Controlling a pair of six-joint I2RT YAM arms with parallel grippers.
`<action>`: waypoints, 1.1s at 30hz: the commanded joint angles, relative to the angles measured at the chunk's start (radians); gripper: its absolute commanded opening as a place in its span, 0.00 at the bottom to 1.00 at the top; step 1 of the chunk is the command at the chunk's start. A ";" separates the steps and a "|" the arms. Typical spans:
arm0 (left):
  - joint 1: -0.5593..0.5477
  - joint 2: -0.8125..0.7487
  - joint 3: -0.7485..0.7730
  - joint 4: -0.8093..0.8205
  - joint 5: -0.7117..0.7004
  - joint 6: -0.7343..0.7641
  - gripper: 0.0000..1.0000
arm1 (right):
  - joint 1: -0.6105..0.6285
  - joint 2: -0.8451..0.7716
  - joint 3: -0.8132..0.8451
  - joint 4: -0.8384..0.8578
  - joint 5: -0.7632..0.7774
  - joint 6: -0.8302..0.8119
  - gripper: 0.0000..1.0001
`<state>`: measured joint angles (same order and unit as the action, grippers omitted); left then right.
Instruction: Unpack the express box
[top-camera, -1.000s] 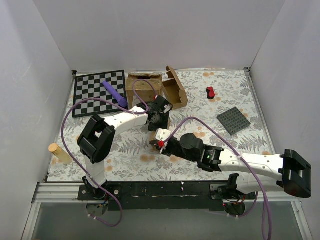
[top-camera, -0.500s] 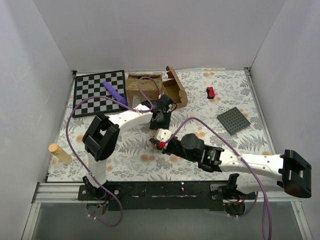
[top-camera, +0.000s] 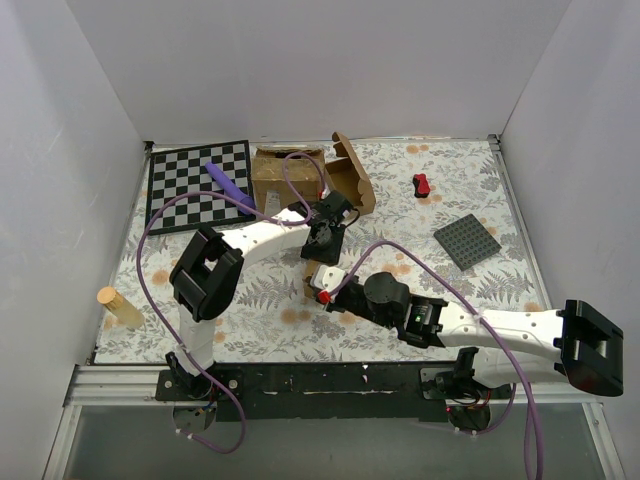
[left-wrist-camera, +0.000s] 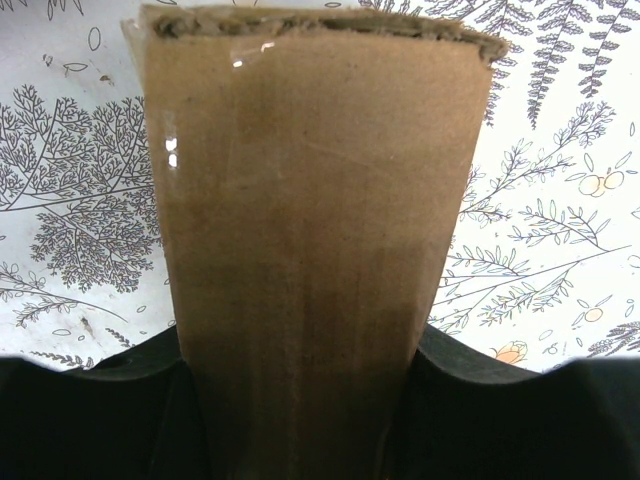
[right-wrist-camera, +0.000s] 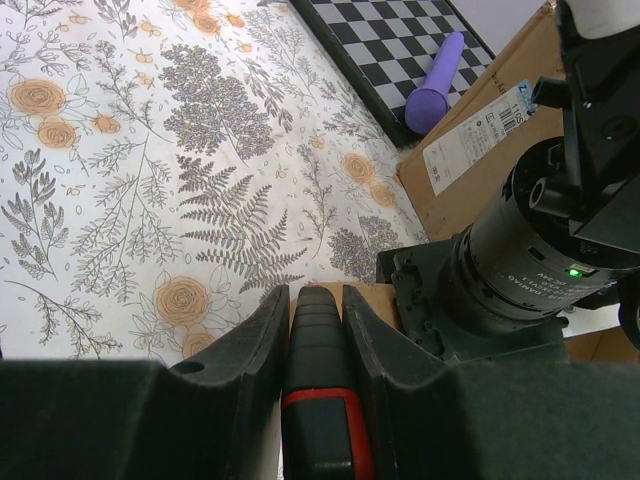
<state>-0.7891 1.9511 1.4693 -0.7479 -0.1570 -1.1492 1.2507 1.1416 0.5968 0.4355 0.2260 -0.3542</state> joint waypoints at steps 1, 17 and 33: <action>-0.007 0.017 0.014 -0.048 -0.018 0.008 0.28 | 0.006 -0.020 0.006 0.095 -0.002 -0.016 0.01; -0.015 0.017 0.005 -0.045 -0.012 0.003 0.26 | 0.009 0.023 0.023 0.120 -0.024 -0.011 0.01; -0.022 0.015 -0.007 -0.041 -0.009 0.003 0.24 | 0.009 0.063 0.047 0.163 -0.019 -0.042 0.01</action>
<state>-0.7959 1.9545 1.4734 -0.7509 -0.1658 -1.1492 1.2526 1.1954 0.5930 0.4992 0.2054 -0.3729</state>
